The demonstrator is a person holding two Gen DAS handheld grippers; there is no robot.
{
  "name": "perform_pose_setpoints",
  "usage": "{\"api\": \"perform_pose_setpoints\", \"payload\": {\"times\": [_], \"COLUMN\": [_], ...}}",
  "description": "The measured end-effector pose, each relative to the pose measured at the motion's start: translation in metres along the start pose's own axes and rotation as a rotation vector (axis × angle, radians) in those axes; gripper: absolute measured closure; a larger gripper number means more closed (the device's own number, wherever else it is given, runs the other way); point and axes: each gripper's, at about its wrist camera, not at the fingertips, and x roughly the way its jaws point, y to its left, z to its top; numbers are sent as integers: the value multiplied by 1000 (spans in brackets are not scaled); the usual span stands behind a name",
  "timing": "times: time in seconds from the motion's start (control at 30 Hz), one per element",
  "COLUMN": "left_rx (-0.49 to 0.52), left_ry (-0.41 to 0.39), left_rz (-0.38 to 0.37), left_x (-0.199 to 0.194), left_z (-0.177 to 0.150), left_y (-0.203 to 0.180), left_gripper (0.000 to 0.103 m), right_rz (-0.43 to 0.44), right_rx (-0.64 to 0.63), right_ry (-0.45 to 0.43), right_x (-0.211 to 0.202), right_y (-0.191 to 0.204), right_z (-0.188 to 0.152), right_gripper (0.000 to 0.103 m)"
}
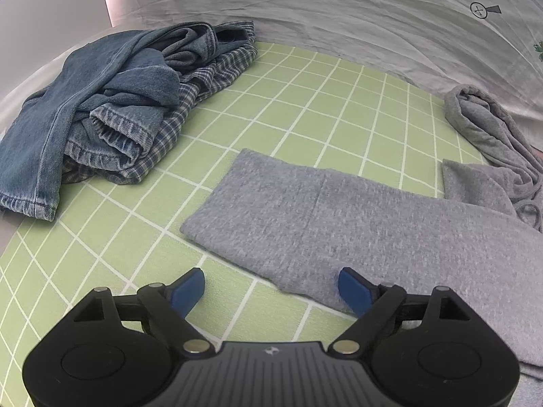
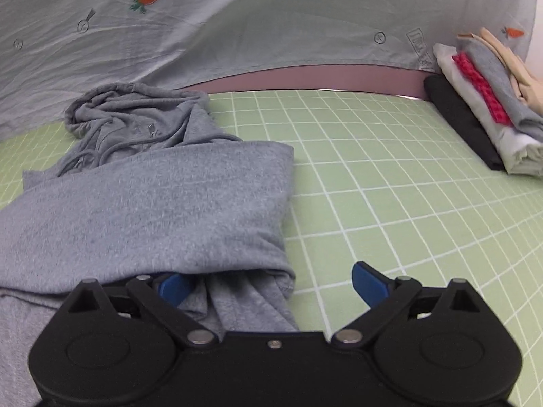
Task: Fold clothes
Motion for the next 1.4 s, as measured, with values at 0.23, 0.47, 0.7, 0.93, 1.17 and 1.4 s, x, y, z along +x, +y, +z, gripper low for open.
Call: {"api": "perform_pose_setpoints", "payload": {"times": [0.23, 0.47, 0.7, 0.93, 1.17, 1.4], "left_rx": [1, -10, -11, -23, -52, -60], "left_ry": [6, 7, 27, 14, -11, -41], "left_rz": [-1, 8, 3, 13, 28, 26], "left_x": [2, 4, 5, 10, 14, 14], "left_z": [1, 1, 4, 10, 15, 12], "left_y": [3, 4, 8, 14, 19, 22], "left_gripper": [11, 6, 5, 5, 6, 8], "right_rz": [-40, 28, 32, 14, -81, -126], "right_rx": [-15, -60, -61, -23, -28, -27], "right_ry": [-40, -52, 5, 24, 20, 28], "right_x": [5, 3, 22, 6, 13, 22], "right_y": [-2, 12, 12, -5, -16, -32], "right_z": [10, 13, 8, 7, 6, 5], "right_gripper": [5, 5, 4, 4, 4, 4]}}
